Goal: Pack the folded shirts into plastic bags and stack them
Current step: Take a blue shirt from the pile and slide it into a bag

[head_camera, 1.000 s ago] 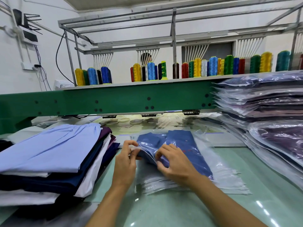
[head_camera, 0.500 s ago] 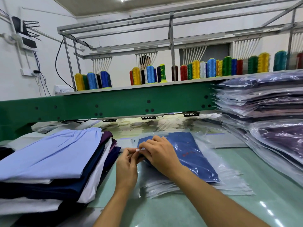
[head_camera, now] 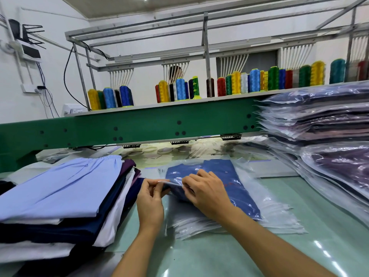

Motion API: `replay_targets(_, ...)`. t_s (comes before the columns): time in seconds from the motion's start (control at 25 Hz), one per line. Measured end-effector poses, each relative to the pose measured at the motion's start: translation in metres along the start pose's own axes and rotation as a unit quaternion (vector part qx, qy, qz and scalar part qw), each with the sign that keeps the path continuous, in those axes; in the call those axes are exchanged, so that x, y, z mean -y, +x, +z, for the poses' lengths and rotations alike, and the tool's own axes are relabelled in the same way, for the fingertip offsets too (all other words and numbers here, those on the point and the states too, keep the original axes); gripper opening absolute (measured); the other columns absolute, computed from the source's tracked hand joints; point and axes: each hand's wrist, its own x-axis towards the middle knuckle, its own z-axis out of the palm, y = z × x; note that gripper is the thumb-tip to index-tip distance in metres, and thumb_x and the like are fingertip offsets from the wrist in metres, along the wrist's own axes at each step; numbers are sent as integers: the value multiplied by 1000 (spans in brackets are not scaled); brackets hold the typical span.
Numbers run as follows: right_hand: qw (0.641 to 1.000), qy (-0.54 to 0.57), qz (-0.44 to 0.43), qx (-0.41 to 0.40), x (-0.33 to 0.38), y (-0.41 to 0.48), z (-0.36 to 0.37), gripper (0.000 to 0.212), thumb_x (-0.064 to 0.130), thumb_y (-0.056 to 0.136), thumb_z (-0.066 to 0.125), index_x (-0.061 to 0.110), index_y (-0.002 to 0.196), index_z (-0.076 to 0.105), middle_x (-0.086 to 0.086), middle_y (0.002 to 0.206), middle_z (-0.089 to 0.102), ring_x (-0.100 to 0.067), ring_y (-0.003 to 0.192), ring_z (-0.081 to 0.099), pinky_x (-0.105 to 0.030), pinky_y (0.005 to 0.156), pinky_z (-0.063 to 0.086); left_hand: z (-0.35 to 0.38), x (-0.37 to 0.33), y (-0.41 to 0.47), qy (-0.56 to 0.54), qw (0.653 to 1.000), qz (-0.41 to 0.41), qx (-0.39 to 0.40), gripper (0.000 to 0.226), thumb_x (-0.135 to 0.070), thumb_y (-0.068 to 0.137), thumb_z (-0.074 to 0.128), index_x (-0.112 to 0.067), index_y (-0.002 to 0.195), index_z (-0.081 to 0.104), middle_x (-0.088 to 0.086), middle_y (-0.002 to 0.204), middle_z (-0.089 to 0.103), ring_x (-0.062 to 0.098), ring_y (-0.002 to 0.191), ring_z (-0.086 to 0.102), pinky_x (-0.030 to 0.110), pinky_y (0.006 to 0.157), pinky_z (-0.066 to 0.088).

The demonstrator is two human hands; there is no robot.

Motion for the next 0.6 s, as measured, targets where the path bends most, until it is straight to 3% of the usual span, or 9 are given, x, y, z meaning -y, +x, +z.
replay_targets(0.24,999,-6,41,23,-42,-33,-17,12,30,88,65,24,78,62,10,72,63,-20,69,52,-34,55,42,-5,6,5,35,996,-33,-73,12,-10,104,55,-12,94,62,1,88,75,19,81,76,16,67,55)
replay_targets(0.6,993,18,101,57,-70,-61,-33,9,32,88,60,26,82,62,11,74,64,-16,71,49,-31,58,41,-7,16,12,66,987,-53,-136,14,-11,103,56,-16,90,60,2,91,70,10,77,74,15,67,57)
